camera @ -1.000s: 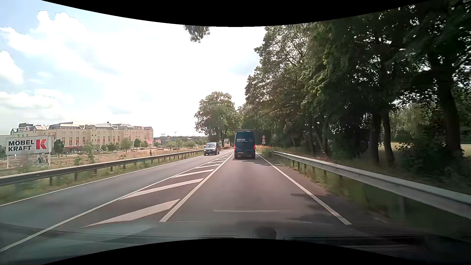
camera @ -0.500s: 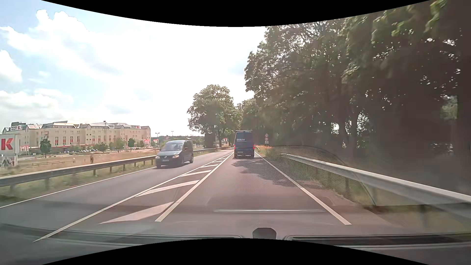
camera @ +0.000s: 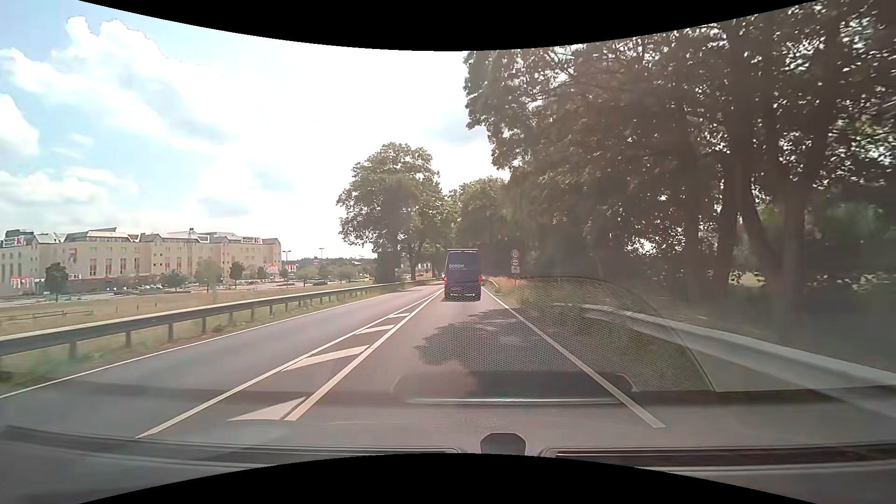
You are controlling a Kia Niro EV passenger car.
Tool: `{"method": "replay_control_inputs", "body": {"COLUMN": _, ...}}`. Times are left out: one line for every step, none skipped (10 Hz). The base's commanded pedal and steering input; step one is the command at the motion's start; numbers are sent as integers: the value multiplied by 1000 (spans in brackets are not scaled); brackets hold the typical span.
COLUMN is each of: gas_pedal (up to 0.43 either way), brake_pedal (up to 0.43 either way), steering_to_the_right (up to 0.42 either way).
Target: Follow the waypoints while adhering to traffic rules and regulations
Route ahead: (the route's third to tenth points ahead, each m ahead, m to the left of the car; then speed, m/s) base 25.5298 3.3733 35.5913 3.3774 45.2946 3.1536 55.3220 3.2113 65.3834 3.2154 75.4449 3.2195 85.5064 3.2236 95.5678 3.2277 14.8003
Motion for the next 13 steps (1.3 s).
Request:
{"method": "replay_control_inputs", "body": {"gas_pedal": 197, "brake_pedal": 0, "steering_to_the_right": -1}}
{"method": "replay_control_inputs", "body": {"gas_pedal": 197, "brake_pedal": 0, "steering_to_the_right": -2}}
{"method": "replay_control_inputs", "body": {"gas_pedal": 197, "brake_pedal": 0, "steering_to_the_right": -4}}
{"method": "replay_control_inputs", "body": {"gas_pedal": 189, "brake_pedal": 0, "steering_to_the_right": -4}}
{"method": "replay_control_inputs", "body": {"gas_pedal": 189, "brake_pedal": 0, "steering_to_the_right": -5}}
{"method": "replay_control_inputs", "body": {"gas_pedal": 177, "brake_pedal": 0, "steering_to_the_right": -4}}
{"method": "replay_control_inputs", "body": {"gas_pedal": 177, "brake_pedal": 0, "steering_to_the_right": -4}}
{"method": "replay_control_inputs", "body": {"gas_pedal": 157, "brake_pedal": 0, "steering_to_the_right": -4}}
{"method": "replay_control_inputs", "body": {"gas_pedal": 150, "brake_pedal": 0, "steering_to_the_right": -4}}
{"method": "replay_control_inputs", "body": {"gas_pedal": 150, "brake_pedal": 0, "steering_to_the_right": -4}}
{"method": "replay_control_inputs", "body": {"gas_pedal": 150, "brake_pedal": 0, "steering_to_the_right": -4}}
{"method": "replay_control_inputs", "body": {"gas_pedal": 150, "brake_pedal": 0, "steering_to_the_right": -4}}
{"method": "replay_control_inputs", "body": {"gas_pedal": 150, "brake_pedal": 0, "steering_to_the_right": -4}}
